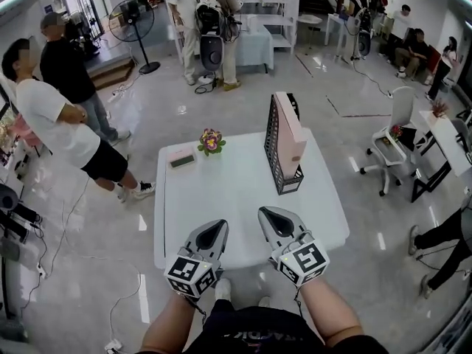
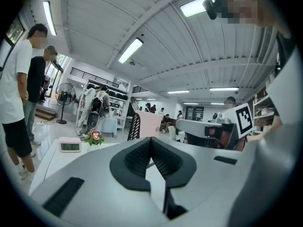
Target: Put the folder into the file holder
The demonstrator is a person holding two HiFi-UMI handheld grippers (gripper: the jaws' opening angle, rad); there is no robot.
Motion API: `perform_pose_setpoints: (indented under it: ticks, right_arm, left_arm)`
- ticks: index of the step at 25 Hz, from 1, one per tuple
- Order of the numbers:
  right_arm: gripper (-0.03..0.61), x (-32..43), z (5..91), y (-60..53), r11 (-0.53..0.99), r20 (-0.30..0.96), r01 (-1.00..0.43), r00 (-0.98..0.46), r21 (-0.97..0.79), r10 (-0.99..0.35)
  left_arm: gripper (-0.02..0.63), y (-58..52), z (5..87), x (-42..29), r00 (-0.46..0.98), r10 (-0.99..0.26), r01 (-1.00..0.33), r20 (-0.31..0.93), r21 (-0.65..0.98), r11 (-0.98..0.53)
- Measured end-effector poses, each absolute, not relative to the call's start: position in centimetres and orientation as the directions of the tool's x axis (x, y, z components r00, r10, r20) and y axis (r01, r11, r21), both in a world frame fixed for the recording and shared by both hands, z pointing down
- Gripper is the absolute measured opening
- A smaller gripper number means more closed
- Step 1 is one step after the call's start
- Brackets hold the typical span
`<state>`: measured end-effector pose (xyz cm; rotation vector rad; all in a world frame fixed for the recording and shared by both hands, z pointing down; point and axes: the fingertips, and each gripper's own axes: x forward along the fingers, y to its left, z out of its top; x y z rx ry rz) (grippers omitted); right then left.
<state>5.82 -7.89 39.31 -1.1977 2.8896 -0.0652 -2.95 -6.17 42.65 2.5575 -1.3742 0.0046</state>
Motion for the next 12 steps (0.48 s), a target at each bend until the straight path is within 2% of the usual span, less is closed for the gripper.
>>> perform_pose_setpoints:
  ticks: [12]
  right_arm:
    - [0.0, 10.0, 40.0, -3.2, 0.789, -0.006, -0.611, -0.79, -0.054, -0.613]
  left_arm:
    - [0.002, -0.6, 43.6, 2.1, 0.473, -0.871, -0.875, 0.131, 0.186, -0.447]
